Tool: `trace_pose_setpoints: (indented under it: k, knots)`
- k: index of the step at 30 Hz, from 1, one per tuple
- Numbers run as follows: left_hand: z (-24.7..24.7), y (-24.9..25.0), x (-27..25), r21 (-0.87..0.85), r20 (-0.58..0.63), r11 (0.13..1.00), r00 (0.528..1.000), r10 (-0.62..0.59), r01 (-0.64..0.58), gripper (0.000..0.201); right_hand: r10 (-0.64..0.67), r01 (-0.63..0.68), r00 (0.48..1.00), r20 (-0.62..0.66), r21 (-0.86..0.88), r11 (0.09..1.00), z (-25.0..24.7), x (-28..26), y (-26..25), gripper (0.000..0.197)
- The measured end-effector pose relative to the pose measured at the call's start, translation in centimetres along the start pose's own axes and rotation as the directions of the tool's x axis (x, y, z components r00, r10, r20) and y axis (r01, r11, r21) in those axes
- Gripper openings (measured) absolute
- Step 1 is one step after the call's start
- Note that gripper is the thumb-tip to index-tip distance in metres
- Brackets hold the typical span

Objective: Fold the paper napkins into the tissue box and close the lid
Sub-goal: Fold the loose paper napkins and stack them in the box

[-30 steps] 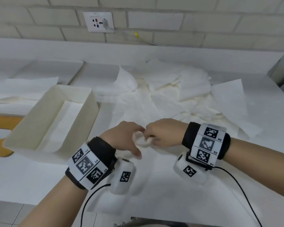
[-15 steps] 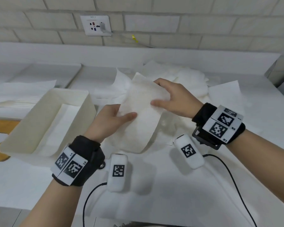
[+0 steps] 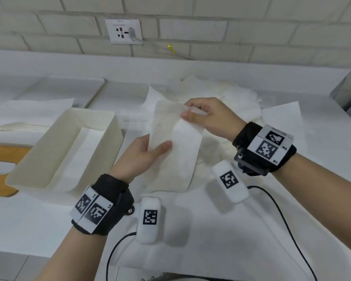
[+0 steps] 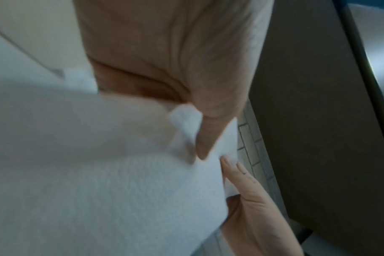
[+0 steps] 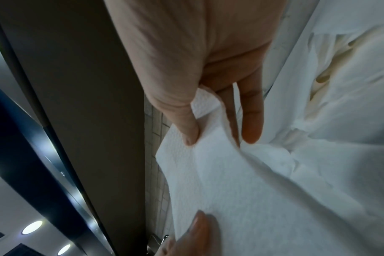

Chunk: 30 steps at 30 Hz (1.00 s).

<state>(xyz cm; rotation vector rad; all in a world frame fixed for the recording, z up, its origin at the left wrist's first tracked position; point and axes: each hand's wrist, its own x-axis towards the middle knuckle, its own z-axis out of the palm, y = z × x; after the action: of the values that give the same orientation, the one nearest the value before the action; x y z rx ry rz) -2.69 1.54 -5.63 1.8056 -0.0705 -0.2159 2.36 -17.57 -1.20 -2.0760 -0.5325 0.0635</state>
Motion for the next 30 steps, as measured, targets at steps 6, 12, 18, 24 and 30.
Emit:
trace_pose_setpoints:
  k: [6,12,18,24,30]
  knots:
    - [-0.6,-1.6,0.2,-0.020,-0.118,0.998,0.991,-0.055,0.053,0.019,0.164,-0.060,0.976,0.143,-0.550,0.833,0.8,0.1,3.2,0.042]
    - [-1.3,-2.4,0.2,-0.050,-0.193,0.998,0.980,-0.057,0.048,0.016,0.339,0.157,0.879,0.335,-0.875,0.457,2.8,-0.5,6.0,0.081]
    - [-1.7,-2.4,0.4,-0.090,-0.213,0.995,0.975,-0.070,0.052,0.015,0.216,0.258,0.912,0.348,-0.897,0.358,3.1,-0.5,5.1,0.063]
    - [-1.8,-2.4,1.0,-0.163,-0.247,0.985,0.964,-0.100,0.060,0.015,0.186,0.151,0.959,0.214,-0.940,0.305,2.5,-0.8,4.3,0.043]
    - [-0.8,-1.7,1.8,-0.165,-0.282,0.983,0.952,-0.120,0.075,0.015,0.168,0.058,0.976,0.138,-0.908,0.415,0.4,-0.1,4.5,0.045]
